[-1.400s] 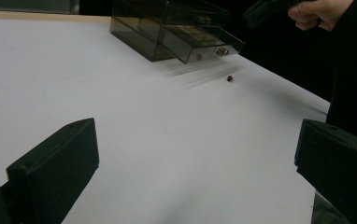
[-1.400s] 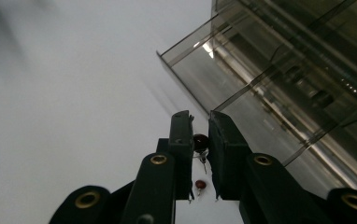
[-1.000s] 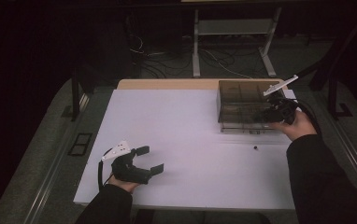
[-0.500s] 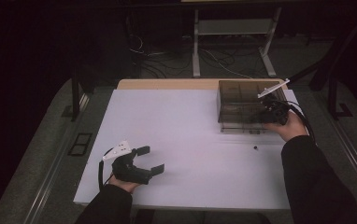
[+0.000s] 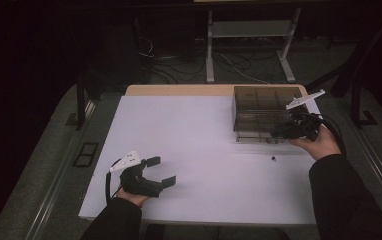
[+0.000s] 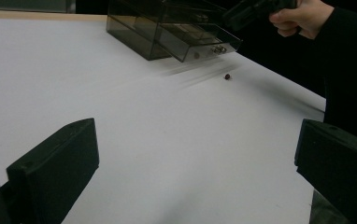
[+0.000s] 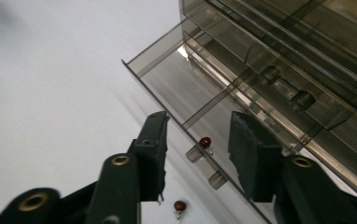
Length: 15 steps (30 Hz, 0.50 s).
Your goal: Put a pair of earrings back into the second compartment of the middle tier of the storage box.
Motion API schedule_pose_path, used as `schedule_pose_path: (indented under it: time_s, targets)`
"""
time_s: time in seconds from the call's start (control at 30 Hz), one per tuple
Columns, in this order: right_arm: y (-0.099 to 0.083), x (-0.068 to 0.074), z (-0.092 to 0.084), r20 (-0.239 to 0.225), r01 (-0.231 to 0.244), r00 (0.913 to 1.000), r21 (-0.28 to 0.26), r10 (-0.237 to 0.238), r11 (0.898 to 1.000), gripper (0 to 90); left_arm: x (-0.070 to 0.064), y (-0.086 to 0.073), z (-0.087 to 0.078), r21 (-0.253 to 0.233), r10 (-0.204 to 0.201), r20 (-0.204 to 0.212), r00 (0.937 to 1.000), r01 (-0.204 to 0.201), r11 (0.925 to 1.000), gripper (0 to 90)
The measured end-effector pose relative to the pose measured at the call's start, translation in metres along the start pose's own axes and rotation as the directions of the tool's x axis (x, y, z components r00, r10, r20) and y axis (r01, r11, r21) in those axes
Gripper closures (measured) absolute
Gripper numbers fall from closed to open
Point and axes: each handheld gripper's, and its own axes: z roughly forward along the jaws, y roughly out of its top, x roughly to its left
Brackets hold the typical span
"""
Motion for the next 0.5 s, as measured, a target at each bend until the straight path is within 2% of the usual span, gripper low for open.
schedule_pose_path:
  time_s: [0.27, 0.5]
  targets:
    - [-0.005, 0.014, -0.012, 0.005, 0.010, 0.9999, -0.012, -0.010, 1.000, 40.5, 0.000, 0.000, 0.000, 0.000, 0.001, -0.001, 1.0000, -0.001, 1.0000, 0.0]
    - [-0.011, 0.023, -0.018, -0.020, 0.003, 0.9998, -0.023, -0.003, 1.000, 25.8, 0.000, 0.000, 0.000, -0.004, -0.002, -0.001, 1.0000, 0.002, 1.0000, 0.0]
